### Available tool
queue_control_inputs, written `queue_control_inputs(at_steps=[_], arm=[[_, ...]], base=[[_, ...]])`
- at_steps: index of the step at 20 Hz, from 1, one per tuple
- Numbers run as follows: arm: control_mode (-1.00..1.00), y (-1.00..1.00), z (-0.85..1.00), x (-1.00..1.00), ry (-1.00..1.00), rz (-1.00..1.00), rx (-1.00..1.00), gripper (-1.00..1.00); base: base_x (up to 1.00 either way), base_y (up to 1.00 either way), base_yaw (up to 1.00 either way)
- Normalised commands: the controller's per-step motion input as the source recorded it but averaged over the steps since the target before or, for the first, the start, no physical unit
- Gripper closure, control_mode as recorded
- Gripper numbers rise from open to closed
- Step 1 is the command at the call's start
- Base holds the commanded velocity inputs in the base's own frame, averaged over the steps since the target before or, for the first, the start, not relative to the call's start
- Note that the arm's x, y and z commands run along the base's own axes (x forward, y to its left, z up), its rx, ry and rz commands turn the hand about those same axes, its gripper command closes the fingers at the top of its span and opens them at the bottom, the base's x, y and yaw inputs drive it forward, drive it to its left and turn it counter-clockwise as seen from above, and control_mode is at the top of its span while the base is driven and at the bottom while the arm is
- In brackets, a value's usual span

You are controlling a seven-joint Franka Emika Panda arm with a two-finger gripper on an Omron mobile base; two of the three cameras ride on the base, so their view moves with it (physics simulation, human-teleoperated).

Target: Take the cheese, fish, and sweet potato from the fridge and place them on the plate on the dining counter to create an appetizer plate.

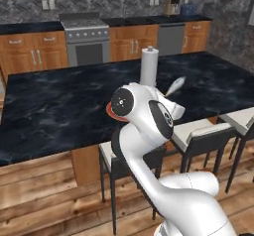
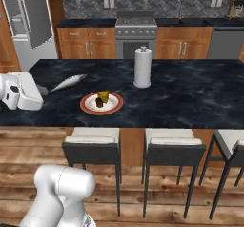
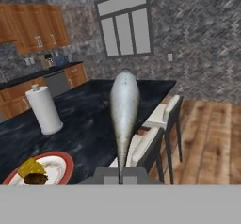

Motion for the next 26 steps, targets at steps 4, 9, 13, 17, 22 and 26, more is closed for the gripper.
queue_control_inputs(at_steps=[4,9,13,17,22,26], arm=[[1.00,0.00,0.00,0.00,0.00,0.00,0.00,1.00],[1.00,0.00,0.00,0.00,0.00,0.00,0.00,1.00],[1.00,0.00,0.00,0.00,0.00,0.00,0.00,1.00],[1.00,0.00,0.00,0.00,0.00,0.00,0.00,1.00],[1.00,0.00,0.00,0.00,0.00,0.00,0.00,1.00],[1.00,0.00,0.00,0.00,0.00,0.00,0.00,1.00]], base=[[0.36,-0.38,0.00],[0.50,-0.17,0.00],[0.61,-0.06,0.00],[0.67,-0.01,0.00],[0.59,-0.05,0.00],[0.39,-0.06,0.00]])
